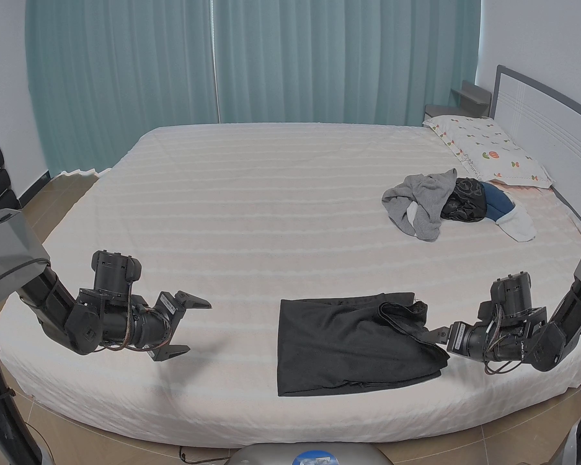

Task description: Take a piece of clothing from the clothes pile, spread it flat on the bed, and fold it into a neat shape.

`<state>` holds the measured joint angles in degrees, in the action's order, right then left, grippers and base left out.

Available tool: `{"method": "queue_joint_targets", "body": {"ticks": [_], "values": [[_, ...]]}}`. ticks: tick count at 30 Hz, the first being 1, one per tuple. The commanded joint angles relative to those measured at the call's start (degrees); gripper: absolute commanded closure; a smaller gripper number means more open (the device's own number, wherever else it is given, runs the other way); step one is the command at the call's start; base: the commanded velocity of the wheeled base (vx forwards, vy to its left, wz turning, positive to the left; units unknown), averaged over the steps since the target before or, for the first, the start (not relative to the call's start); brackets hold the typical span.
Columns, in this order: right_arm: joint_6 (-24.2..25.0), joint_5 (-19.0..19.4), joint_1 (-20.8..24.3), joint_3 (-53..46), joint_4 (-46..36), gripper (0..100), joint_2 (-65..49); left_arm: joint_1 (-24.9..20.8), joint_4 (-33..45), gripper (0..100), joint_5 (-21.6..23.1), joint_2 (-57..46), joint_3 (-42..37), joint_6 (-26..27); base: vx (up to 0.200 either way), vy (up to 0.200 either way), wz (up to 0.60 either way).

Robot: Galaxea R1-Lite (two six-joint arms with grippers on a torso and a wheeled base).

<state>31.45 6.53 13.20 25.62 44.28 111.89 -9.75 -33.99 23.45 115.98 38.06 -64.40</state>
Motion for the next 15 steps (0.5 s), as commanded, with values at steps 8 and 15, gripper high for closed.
{"method": "queue_joint_targets", "body": {"ticks": [8,15], "values": [[5.55,-0.82,12.46,14.81,-4.55,0,4.22,-0.09,-0.11,0,-0.08,0.30,0.00,-0.02,0.000,0.000,0.00],[7.04,-0.73,16.86,25.09,-10.79,0,10.28,-0.18,-0.03,0,-0.25,0.39,0.00,0.51,0.000,0.000,0.00]]}}
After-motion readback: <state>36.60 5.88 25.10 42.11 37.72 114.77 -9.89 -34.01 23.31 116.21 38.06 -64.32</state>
